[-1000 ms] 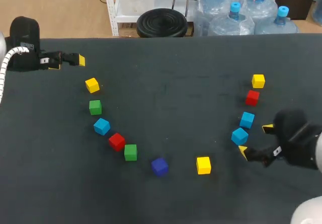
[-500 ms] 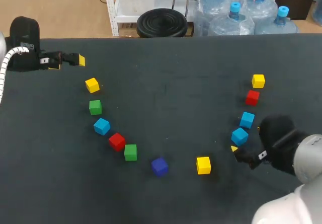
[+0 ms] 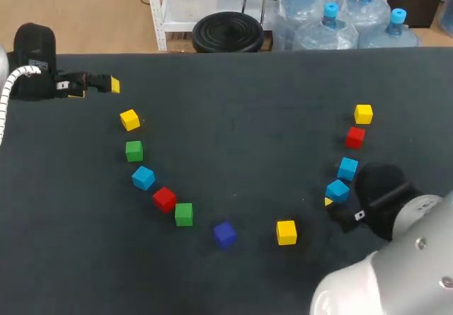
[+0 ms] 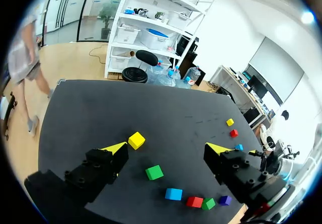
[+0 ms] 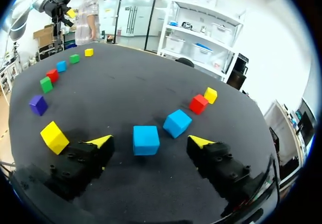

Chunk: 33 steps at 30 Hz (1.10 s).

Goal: Place the blue cubes, place green cubes on the blue cubes, place the yellow cubes on the green cubes, then place the red cubes on the yellow cubes, and place purple cube on the red cubes.

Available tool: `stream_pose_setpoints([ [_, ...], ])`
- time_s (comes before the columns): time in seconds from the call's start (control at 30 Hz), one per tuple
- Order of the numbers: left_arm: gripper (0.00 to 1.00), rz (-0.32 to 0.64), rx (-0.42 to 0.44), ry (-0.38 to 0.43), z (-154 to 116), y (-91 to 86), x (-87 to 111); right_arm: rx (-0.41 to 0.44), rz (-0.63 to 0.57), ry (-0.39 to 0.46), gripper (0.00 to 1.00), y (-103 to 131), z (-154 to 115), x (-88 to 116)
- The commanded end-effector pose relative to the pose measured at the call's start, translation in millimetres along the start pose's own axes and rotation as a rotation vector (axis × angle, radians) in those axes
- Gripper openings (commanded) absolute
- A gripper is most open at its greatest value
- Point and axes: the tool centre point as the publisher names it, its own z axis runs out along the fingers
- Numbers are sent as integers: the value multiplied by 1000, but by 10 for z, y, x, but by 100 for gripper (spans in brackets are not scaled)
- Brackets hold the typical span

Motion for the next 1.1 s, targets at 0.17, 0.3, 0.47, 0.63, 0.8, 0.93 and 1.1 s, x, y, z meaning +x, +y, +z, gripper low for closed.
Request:
stream_pose_setpoints([
  [0.17,100,-1,-6,5,-2,-11,-10,-6,27,13,52,-49,125,19],
  [0.3,100,-1,-6,5,-2,-11,-10,-32,38,17,39,-89,148,18],
  [0.47,100,-1,-6,5,-2,-11,-10,-65,35,11,0,-121,136,9],
  [0.63,100,-1,-6,5,-2,-11,-10,-121,26,5,0,-150,37,-59],
  [0.8,100,-1,-6,5,-2,-11,-10,-206,-26,1,0,-191,-122,-173],
  [0.93,100,-1,-6,5,-2,-11,-10,-267,-68,5,0,-241,-244,-266],
  [1.1,100,-1,-6,5,-2,-11,-10,-361,-126,16,0,-320,-360,-364],
])
